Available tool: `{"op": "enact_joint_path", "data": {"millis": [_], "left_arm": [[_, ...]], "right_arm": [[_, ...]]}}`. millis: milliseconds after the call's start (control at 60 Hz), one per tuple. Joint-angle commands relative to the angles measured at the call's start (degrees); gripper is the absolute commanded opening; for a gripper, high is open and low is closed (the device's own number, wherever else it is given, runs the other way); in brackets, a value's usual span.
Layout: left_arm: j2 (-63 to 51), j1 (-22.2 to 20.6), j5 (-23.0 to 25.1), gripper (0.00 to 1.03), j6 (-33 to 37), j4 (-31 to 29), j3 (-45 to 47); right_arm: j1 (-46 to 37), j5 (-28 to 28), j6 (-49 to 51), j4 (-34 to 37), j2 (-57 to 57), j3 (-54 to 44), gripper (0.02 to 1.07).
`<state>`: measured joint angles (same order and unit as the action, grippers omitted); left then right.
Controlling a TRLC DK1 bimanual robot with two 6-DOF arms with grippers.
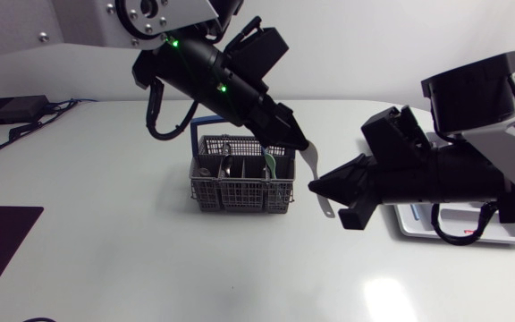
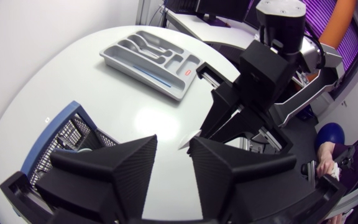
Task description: Unload the cutlery basket into the drawer organizer.
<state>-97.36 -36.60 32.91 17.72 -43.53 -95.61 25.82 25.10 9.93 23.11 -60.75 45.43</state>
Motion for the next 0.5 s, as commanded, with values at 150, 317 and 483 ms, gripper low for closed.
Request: {"op": "enact_joint_path", "data": {"millis": [150,317,483], "left_arm": [[3.1,2.8,-8.8,0.65,3.1,8.9,0.8],[4.5,4.5,-9.4,0.68,3.7,11.2,2.2],[8.2,4.8,-9.4,0.69,2.2,20.6,6.4]], "right_arm": [[-8.0,3.9,9.8,8.1,1.2,-2.9,0.08],[-16.1,6.2,16.9,11.5,1.2,-4.7,0.08],[-23.5,7.3,24.5,13.5,1.0,-5.6,0.08]]}}
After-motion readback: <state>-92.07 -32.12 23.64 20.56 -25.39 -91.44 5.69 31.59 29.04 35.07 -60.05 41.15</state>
